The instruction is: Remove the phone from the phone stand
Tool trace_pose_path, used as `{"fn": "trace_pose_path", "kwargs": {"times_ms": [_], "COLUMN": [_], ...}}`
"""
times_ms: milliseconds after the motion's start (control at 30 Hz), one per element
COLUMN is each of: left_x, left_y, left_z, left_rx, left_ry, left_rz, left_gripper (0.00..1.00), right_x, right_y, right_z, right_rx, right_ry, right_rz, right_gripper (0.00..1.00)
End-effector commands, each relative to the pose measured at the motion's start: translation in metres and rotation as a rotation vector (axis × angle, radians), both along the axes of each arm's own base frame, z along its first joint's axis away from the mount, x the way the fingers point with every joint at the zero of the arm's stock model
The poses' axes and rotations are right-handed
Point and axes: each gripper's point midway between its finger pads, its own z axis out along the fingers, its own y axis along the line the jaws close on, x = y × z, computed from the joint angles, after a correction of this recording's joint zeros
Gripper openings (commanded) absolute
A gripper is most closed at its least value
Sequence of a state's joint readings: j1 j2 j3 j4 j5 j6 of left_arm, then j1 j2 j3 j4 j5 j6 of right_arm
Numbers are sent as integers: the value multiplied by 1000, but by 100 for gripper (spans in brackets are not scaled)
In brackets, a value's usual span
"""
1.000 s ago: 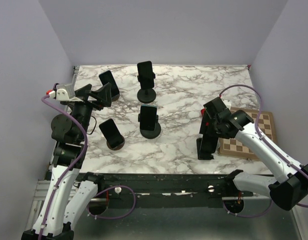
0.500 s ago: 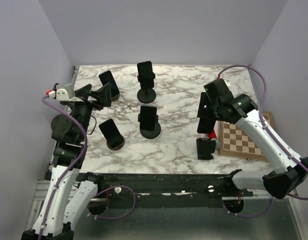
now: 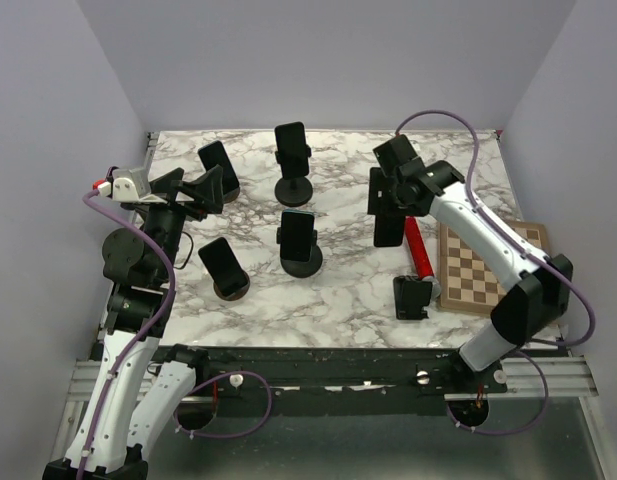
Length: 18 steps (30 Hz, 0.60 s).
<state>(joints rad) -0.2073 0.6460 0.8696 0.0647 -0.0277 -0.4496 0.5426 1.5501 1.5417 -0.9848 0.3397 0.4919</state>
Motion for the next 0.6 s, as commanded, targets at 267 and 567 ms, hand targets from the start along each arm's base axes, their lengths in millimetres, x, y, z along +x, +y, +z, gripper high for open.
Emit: {"fn": "trace_pose_path", "kwargs": {"times_ms": [267, 567], "left_x": [9, 8], "left_y": [-1, -11], "left_z": [-8, -11], "left_rx": [4, 14], "left_ry": [25, 29], "left_rz": [7, -26], "left_gripper": [98, 97], "right_x": [125, 195], "right_y": [24, 9], "right_z": [-66, -124], "right_rx": [47, 24], "right_ry": [-5, 25], "right_rz": [30, 30], "right_gripper": [1, 1]}}
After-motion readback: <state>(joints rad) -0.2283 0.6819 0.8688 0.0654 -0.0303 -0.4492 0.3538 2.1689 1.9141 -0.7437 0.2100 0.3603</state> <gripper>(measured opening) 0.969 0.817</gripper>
